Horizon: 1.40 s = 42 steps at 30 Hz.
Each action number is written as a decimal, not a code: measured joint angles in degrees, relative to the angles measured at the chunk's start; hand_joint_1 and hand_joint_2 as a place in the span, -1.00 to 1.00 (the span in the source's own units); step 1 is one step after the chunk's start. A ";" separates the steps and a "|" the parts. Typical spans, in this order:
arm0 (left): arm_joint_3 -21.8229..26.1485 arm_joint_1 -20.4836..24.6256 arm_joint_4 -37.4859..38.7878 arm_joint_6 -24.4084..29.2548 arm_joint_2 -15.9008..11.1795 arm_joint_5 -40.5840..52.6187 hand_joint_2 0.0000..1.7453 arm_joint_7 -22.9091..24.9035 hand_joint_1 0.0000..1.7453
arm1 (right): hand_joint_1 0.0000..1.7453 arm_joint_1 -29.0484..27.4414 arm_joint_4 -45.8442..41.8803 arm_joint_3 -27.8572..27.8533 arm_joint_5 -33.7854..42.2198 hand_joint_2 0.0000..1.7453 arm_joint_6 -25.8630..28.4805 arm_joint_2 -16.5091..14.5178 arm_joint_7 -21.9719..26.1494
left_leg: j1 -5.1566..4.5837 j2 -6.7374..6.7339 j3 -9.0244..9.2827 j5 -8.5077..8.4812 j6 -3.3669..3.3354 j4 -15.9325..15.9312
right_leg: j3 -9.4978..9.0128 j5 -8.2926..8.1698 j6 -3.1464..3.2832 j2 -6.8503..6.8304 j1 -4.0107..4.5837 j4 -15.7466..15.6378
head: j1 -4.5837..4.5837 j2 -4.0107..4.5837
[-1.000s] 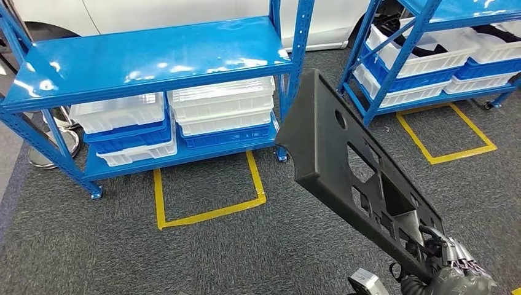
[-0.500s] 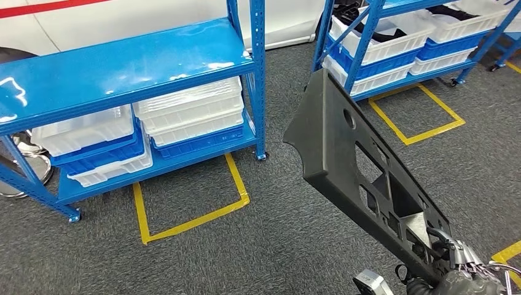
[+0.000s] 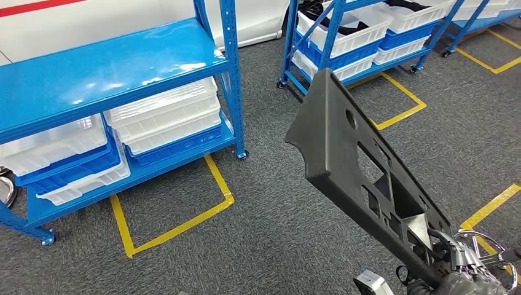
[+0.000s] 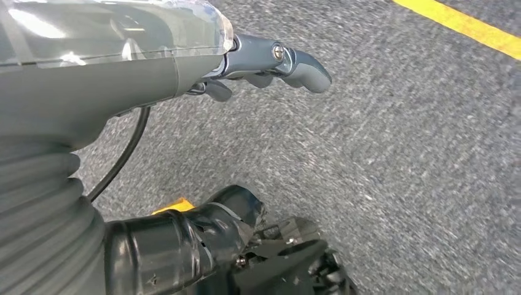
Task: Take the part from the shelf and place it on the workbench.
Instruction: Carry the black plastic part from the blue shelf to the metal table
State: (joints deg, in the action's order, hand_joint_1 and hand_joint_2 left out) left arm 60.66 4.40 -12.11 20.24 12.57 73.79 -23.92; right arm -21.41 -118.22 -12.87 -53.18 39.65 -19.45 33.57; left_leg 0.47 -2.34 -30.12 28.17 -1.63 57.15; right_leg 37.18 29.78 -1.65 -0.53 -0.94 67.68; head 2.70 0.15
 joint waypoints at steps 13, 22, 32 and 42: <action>0.04 -0.08 0.00 0.11 0.03 0.10 1.00 0.26 -1.00 | 1.00 0.03 0.00 -0.57 0.92 1.00 0.00 -0.02 -0.13 | 0.10 1.79 -7.32 7.48 2.44 16.41 | -4.28 -2.51 2.78 1.45 0.66 -8.96 | -0.10 0.00; 0.22 0.11 0.00 0.16 -0.02 0.01 1.00 0.24 -1.00 | 1.00 -0.21 -0.03 -1.03 1.71 1.00 0.00 -0.02 -0.13 | 0.12 3.45 -0.78 -0.12 0.48 0.63 | -3.39 -1.91 0.89 3.35 0.62 -7.53 | -0.05 0.00; 0.28 0.02 0.00 0.17 0.01 0.05 1.00 0.25 -1.00 | 1.00 -0.34 -0.03 -1.17 1.95 1.00 0.00 -0.02 -0.13 | -0.21 0.09 -0.41 0.20 0.19 0.61 | -3.44 -1.62 0.63 -0.66 0.55 -5.91 | -0.01 0.00; 0.31 0.00 0.00 0.15 0.02 0.14 1.00 0.25 -1.00 | 1.00 -0.60 -0.22 -1.31 2.24 1.00 0.00 -0.02 0.01 | -0.01 1.77 -7.20 8.62 2.28 16.25 | -4.51 -2.56 2.98 1.37 0.70 -9.29 | -0.08 0.00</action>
State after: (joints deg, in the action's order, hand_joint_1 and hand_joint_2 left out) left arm 60.96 4.40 -12.11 20.39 12.59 73.94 -23.67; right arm -22.01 -118.44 -14.18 -50.94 39.65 -19.47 33.57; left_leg 0.46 -0.57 -37.32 36.79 0.65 73.40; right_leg 32.67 27.22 1.33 0.84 -0.25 58.40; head 2.62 0.15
